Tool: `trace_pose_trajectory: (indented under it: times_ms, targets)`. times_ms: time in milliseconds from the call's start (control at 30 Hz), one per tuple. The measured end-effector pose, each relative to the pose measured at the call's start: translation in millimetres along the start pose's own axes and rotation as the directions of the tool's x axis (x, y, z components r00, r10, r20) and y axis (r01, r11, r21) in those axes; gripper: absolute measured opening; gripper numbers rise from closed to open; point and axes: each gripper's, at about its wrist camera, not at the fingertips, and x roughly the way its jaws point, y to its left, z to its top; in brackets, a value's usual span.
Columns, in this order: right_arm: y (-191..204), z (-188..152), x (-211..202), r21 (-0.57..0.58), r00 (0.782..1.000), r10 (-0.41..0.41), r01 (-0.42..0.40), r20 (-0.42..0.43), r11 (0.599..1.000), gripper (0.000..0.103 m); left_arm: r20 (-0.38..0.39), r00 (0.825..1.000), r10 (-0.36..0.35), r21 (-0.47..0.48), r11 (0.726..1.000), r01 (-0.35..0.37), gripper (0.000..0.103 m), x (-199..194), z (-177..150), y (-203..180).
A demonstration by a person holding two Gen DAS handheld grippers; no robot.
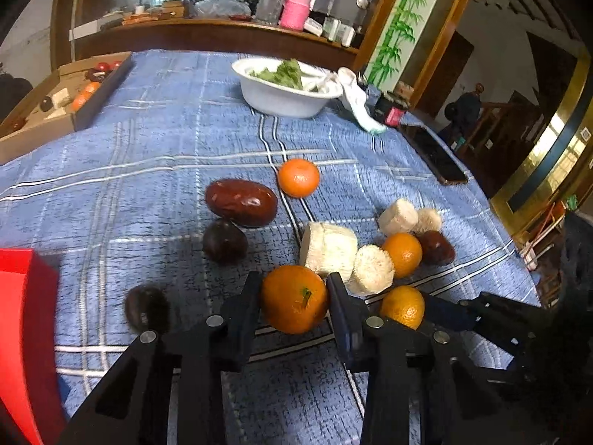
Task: Organize fruits
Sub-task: 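Grasp a mandarin orange with the left tool while the right tool grasps another orange, then lower the orange into the red tray with the left tool while the right tool releases its orange there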
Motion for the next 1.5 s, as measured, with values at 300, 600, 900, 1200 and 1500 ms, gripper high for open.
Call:
trace_pose_trajectory:
  times_ms: [300,600,900,1200,1500]
  targets:
    - [15.8,0.3,-41.1,0.046,0.994,0.099,-0.102,0.053,0.994,0.031,0.146,0.989,-0.016,-0.185,0.982,0.043,0.036,-110.0,-26.5,49.2]
    - [114.5,10.1,-70.4,-0.113,0.976,0.21,-0.203,0.055,0.973,0.032,0.209,0.947,0.244,-0.405,0.903,-0.143,0.037,-202.8,-86.7,162.4]
    - [223.4,25.7,-31.9,-0.242,0.96,0.276,-0.281,-0.053,0.929,0.032,0.131,0.931,0.341,-0.517,0.825,-0.229,0.037,-200.5,-120.0,230.9]
    - [282.7,18.2,23.6,-0.316,0.957,0.237,-0.279,-0.165,0.907,0.032,0.115,0.936,0.331,-0.508,0.83,-0.231,0.037,-193.4,-124.4,242.8]
    - [294.0,16.2,38.5,-0.339,0.961,0.218,-0.264,-0.167,0.903,0.033,0.116,0.944,0.307,-0.53,0.823,-0.203,0.038,-198.1,-124.3,244.2]
